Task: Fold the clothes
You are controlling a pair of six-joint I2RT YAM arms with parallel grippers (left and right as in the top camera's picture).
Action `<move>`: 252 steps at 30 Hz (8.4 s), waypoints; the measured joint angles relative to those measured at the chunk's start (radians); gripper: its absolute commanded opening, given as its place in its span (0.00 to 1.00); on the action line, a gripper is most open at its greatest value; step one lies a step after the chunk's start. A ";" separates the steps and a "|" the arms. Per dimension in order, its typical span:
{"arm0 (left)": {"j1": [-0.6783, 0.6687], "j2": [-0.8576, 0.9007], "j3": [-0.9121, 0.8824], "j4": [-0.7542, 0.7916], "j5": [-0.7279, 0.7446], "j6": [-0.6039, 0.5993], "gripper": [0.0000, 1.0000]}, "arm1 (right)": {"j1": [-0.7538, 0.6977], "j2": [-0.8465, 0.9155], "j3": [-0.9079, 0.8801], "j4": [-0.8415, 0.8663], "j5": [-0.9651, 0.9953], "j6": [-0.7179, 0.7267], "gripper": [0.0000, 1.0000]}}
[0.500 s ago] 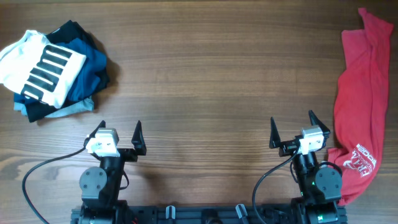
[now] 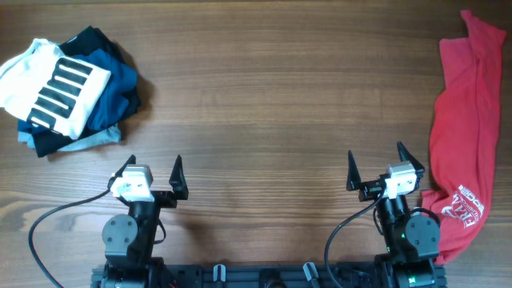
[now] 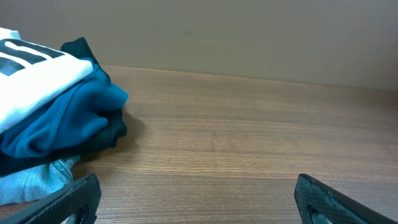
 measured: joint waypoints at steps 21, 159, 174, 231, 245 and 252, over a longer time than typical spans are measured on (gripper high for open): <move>0.000 0.000 0.000 0.000 0.000 0.000 1.00 | 0.000 0.000 0.000 0.000 0.000 0.000 1.00; 0.000 0.814 0.703 -0.427 0.151 -0.278 1.00 | -0.322 1.376 1.279 -0.789 -0.080 0.474 0.13; 0.000 0.826 0.703 -0.438 0.151 -0.278 1.00 | -0.391 1.744 1.174 -0.827 0.153 0.513 0.48; 0.000 0.912 0.703 -0.443 0.151 -0.278 1.00 | -0.576 1.813 1.173 -0.729 0.220 0.416 0.50; 0.000 0.912 0.703 -0.443 0.151 -0.278 1.00 | -0.576 1.893 1.172 -0.724 0.227 0.413 0.52; 0.000 0.912 0.703 -0.443 0.151 -0.278 1.00 | -0.576 1.899 1.164 -0.711 0.230 0.413 0.52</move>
